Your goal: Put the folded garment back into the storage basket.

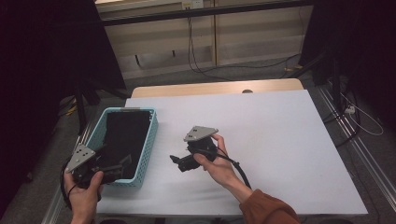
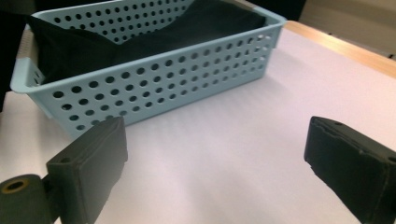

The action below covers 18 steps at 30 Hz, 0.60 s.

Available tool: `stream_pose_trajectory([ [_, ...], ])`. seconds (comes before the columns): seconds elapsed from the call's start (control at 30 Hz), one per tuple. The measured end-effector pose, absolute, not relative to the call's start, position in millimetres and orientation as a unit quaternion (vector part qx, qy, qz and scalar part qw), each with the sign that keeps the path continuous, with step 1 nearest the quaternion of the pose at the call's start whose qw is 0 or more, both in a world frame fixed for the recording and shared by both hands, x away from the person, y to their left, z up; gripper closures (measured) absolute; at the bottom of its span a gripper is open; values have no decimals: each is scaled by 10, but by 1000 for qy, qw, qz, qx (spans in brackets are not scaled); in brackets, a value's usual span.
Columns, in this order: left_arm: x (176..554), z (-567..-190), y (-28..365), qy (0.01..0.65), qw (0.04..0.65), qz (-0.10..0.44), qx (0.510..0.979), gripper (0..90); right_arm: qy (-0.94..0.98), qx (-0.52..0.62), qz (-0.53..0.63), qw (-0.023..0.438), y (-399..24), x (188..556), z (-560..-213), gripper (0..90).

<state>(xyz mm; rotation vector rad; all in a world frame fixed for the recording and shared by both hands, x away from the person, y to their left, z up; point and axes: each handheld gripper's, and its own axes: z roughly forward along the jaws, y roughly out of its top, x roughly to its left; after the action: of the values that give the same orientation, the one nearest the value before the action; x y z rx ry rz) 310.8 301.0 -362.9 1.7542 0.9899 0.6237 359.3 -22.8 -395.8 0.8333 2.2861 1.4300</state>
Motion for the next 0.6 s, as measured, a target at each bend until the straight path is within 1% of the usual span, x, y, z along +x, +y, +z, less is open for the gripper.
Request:
stream_pose_trajectory([
  [0.13,3089,-3629,2946,407,501,257,719,46,798,296,496,171,-355,3547,-3975,55],
  [0.3,3073,-3657,2816,398,505,253,722,46,790,309,497,184,-550,3479,-3989,55],
  [0.4,3081,-3688,2755,397,507,241,726,46,786,317,495,192,-672,3436,-4006,56],
  [0.6,3084,-3723,2644,387,504,239,734,46,778,328,494,208,-892,3356,-4032,56],
])
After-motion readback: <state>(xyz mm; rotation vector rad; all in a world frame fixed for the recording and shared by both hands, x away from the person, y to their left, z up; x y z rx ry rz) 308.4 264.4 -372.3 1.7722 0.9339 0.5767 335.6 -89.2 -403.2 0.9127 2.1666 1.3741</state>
